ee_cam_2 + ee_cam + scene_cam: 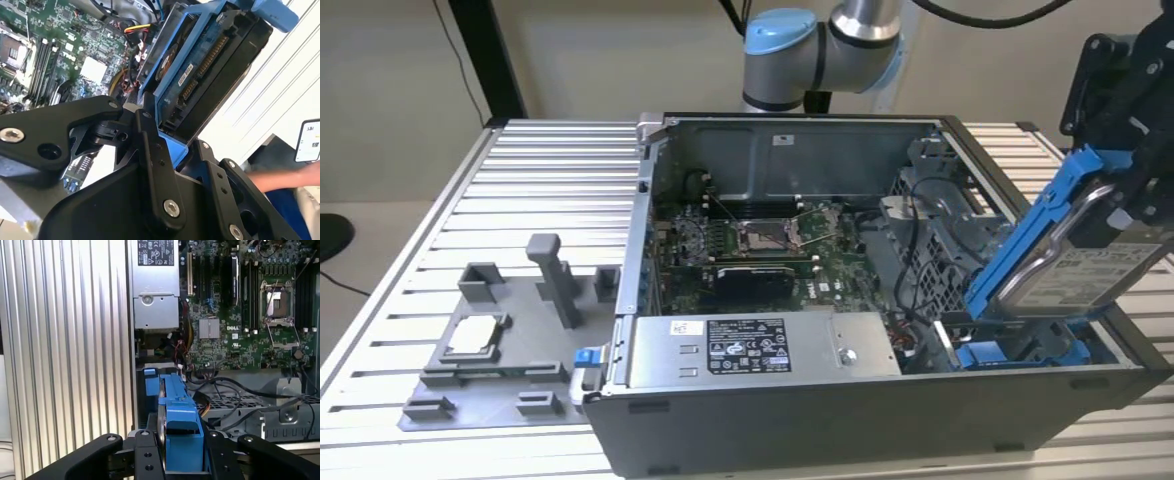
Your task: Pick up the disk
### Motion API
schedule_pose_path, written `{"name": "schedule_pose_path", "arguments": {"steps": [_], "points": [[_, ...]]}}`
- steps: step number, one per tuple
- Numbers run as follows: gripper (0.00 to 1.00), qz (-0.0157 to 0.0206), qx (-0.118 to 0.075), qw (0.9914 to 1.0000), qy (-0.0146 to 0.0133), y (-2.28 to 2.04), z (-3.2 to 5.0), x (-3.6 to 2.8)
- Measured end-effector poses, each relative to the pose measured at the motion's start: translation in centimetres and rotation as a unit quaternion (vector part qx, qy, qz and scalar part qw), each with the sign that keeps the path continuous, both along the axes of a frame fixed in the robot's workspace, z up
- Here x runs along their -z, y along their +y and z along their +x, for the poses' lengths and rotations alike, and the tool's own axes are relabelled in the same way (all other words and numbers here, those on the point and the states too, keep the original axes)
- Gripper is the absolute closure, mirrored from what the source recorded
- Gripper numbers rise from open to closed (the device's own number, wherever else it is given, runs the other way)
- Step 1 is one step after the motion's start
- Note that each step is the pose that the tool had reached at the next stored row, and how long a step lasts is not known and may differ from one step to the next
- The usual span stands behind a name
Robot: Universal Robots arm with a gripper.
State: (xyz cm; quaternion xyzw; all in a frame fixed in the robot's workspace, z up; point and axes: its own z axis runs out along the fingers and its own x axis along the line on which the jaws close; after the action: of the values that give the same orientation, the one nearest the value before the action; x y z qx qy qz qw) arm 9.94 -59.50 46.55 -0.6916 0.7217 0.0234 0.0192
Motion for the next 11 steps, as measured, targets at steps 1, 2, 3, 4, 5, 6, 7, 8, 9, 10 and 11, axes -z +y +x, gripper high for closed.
{"name": "schedule_pose_path", "arguments": {"steps": [1,2,3,4,5,6,7,8,9,10,11], "points": [[1.00,0.0000,-0.002,1.00000,0.0000,-0.05,0.00,0.06],[1.00,0.0001,-0.004,0.99999,0.0000,-0.08,-0.01,0.12],[1.00,0.0001,-0.007,0.99997,0.0000,-0.09,-0.01,0.20],[1.00,0.0000,-0.011,0.99994,0.0000,-0.09,-0.01,0.28],[1.00,0.0000,-0.015,0.99989,0.0000,-0.10,-0.02,0.40],[1.00,0.0001,-0.017,0.99985,-0.0002,-0.10,-0.04,0.53],[1.00,0.0001,-0.018,0.99984,-0.0006,-0.10,-0.03,0.60],[1.00,0.0001,-0.018,0.99984,-0.0007,-0.10,-0.03,0.63],[1.00,0.0001,-0.018,0.99984,-0.0008,-0.05,-0.03,0.68],[1.00,0.0001,-0.018,0.99984,-0.0008,0.02,-0.04,0.71],[1.00,0.0001,-0.017,0.99985,-0.0008,0.09,-0.04,0.77]]}}
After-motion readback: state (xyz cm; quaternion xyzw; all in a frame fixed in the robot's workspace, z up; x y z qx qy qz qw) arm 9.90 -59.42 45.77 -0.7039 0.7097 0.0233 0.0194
